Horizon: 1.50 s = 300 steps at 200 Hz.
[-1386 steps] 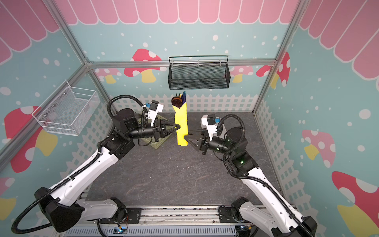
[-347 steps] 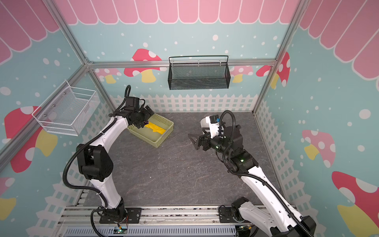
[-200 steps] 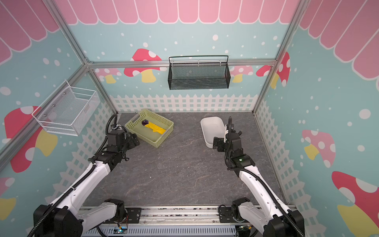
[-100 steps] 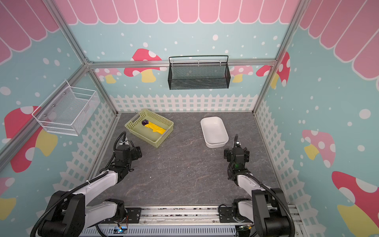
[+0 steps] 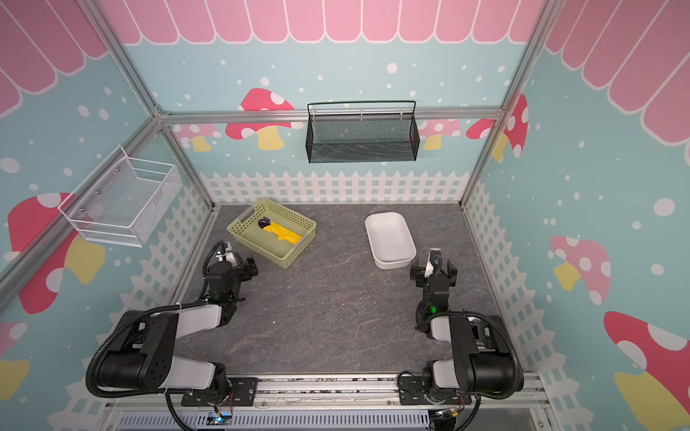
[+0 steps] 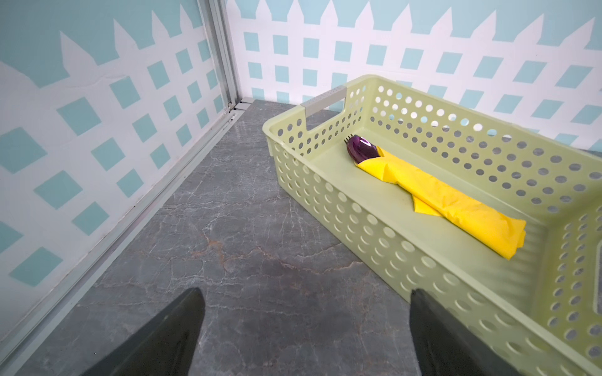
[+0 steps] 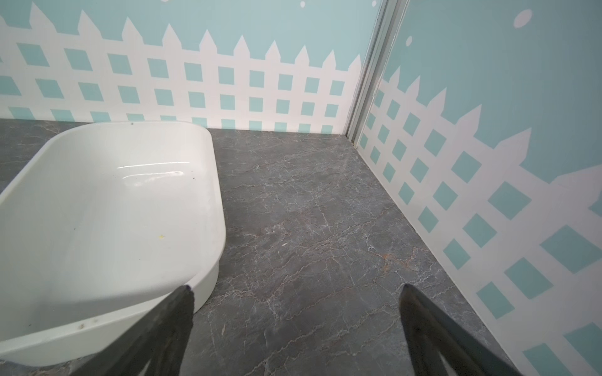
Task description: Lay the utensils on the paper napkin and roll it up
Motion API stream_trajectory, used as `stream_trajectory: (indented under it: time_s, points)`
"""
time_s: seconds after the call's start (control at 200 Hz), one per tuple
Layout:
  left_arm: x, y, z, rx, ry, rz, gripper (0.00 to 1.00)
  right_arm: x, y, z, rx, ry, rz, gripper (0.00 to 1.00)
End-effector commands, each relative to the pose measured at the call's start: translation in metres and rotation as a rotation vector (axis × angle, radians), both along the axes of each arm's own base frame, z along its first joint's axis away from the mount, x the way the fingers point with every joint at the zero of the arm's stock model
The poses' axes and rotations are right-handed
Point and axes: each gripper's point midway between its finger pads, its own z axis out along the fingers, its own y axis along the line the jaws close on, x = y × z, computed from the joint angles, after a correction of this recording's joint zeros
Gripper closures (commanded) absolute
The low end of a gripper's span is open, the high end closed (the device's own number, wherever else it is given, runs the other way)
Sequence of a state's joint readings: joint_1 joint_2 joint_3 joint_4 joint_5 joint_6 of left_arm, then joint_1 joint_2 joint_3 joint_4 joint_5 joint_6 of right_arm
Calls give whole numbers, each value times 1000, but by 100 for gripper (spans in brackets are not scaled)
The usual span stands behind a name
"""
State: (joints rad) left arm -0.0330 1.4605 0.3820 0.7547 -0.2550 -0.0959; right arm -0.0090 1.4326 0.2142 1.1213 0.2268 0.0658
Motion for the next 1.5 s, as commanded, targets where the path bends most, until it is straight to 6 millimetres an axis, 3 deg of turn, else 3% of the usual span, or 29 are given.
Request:
stream_trajectory:
  time_s: [0.0,0.17,1.496]
  points:
    - [7,-9,8,-5,-84,-79,1,4,10,13,1,-92,81,0]
    - [17,-21,2,17,-37,-144,0,5,18,12,-15,-98,128,2]
    - [15,-23,3,25,-44,-149,0,5,18,12,-17,-100,128,0]
